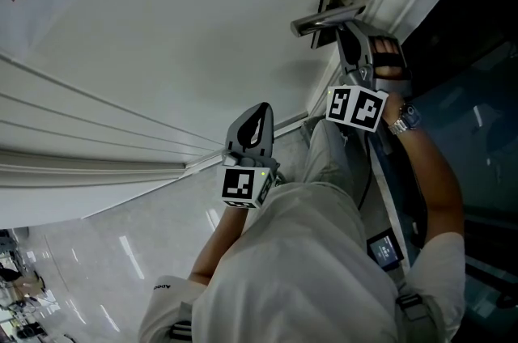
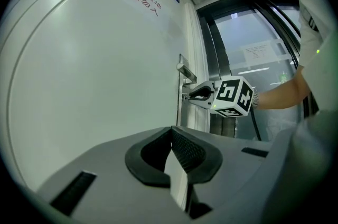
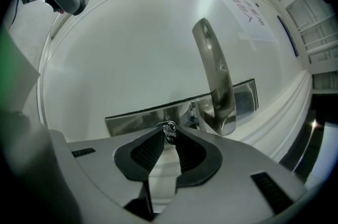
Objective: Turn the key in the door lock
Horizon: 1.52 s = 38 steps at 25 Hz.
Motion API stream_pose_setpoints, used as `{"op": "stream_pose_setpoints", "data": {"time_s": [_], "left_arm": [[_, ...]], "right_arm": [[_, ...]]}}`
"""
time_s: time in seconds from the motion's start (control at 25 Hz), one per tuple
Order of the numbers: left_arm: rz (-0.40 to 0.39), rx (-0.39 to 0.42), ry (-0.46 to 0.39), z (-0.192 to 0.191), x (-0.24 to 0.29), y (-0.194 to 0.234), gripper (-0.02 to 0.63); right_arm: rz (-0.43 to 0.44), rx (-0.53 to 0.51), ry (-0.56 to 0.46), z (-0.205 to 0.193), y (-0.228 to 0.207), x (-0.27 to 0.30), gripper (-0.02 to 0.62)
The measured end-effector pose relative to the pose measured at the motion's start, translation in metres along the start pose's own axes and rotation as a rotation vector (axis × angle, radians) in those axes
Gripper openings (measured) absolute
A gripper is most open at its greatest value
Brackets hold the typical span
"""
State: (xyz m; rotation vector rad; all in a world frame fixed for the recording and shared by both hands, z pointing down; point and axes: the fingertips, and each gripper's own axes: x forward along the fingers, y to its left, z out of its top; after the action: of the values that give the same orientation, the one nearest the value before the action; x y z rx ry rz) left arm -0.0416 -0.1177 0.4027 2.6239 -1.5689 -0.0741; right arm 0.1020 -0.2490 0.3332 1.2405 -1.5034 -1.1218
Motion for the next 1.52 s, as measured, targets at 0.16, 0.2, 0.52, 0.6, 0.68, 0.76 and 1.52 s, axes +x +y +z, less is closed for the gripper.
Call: {"op": "stream_pose_setpoints", "data": {"time_s": [0.16,0.2,0.52,0.6,0.68,0.76,1.52], "left_arm": [[-0.006,0.002,0.003,-0.001,-0.001,-0.002,0.009],[-0.005,0.003,0.001,0.000,-0.001,-0.002,0.009],[-0.007,0.008,-0.007,0.004,-0.001,-0.003,0.009],[-0.007,0.006,-0.001,0.001,-0.002,-0.004,0.009],[-0.008,0.004,0.002,-0.001,-0.003,-0.005,0.009],[-0.007,0.004,0.003,-0.001,-0.003,-0.005,0.009],[0.019,0.006,0.002,-0.002,-0.007,-0.002,0.009]], "right_arm": [[0.011,0.090,0.004,0.000,-0.001,0.000,0.069],[0.015,0.118,0.003,0.000,-0.002,0.000,0.049],[0.011,0.207,-0.001,-0.001,-0.003,0.001,0.021],[0.013,0.223,0.000,-0.001,-0.004,0.001,0.021],[0.022,0.259,0.001,-0.001,-0.004,0.001,0.021],[0.054,0.359,0.000,-0.001,-0.005,0.001,0.011],[0.124,0.792,-0.017,-0.002,-0.011,0.002,0.008]]}}
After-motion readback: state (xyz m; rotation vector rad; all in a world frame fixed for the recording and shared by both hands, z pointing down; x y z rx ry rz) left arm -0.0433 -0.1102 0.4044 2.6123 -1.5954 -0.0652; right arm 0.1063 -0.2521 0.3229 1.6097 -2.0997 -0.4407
